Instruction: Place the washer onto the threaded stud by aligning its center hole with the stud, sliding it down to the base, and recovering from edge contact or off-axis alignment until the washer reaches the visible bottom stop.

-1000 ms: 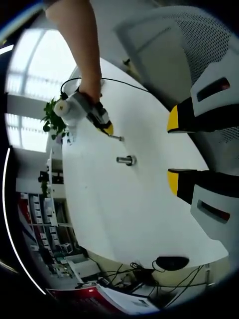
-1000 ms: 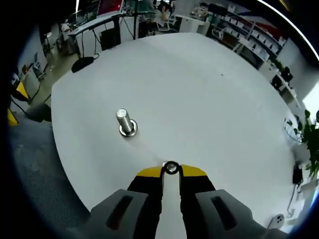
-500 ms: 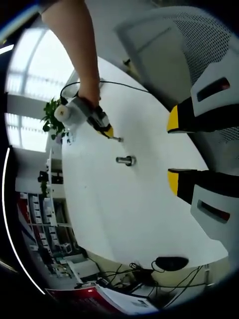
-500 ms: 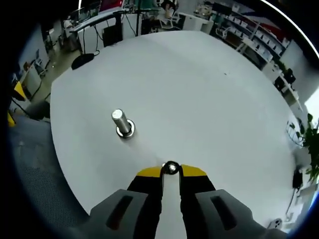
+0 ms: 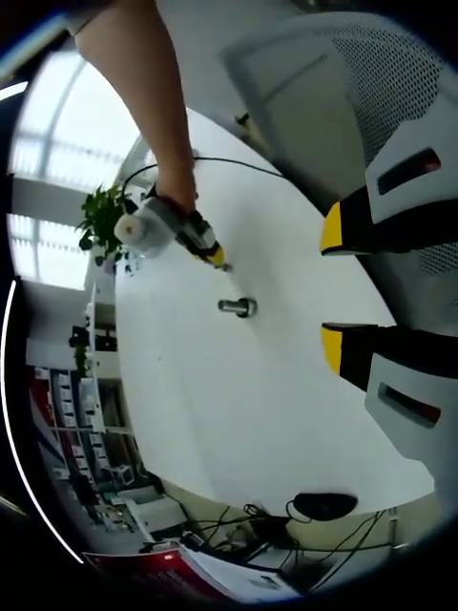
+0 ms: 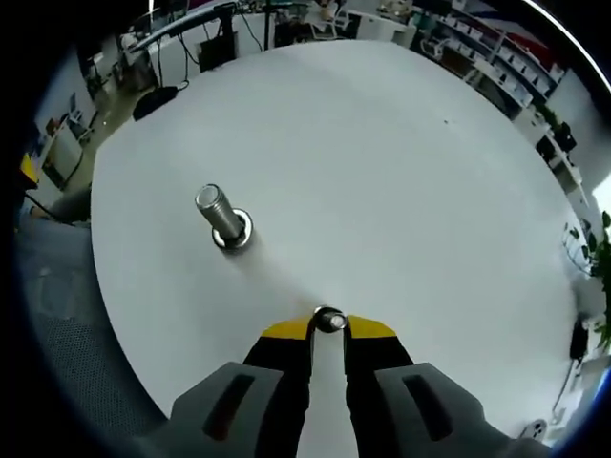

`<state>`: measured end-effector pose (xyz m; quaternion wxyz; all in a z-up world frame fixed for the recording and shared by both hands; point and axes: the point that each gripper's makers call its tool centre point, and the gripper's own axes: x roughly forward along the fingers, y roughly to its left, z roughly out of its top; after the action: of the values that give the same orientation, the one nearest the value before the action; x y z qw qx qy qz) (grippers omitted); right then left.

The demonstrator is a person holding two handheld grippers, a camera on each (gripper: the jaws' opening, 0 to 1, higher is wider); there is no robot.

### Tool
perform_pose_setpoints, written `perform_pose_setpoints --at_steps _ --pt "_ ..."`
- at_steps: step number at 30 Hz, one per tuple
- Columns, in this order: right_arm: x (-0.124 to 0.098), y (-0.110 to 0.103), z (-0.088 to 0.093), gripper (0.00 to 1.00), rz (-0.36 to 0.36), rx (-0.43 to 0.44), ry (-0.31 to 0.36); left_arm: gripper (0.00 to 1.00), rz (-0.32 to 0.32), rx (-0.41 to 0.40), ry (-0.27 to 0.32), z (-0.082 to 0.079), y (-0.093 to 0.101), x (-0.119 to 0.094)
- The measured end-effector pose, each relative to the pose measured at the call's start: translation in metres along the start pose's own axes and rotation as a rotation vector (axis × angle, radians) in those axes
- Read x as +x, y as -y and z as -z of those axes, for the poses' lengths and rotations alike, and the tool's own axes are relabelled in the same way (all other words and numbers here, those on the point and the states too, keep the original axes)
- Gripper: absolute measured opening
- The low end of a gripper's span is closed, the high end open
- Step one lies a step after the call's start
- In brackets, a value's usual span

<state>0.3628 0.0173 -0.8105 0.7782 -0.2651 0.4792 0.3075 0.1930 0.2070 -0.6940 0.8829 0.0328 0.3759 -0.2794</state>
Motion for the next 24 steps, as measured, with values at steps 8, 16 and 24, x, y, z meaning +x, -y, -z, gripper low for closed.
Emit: perform_pose_setpoints --at_steps 8,16,24 --pt "-0.001 -0.012 0.006 0.14 -0.01 -0.004 -0.009 0.26 -0.005 -0.005 -0.001 0.0 -0.001 0.0" --pt "-0.004 -0.011 0.015 0.19 -0.012 0.004 0.0 0.26 -0.008 -0.004 0.001 0.0 -0.001 0.0" --pt "-0.031 -0.008 0.023 0.2 0.021 0.035 0.084 0.26 -0.01 -0.007 0.013 -0.002 -0.002 -0.001"
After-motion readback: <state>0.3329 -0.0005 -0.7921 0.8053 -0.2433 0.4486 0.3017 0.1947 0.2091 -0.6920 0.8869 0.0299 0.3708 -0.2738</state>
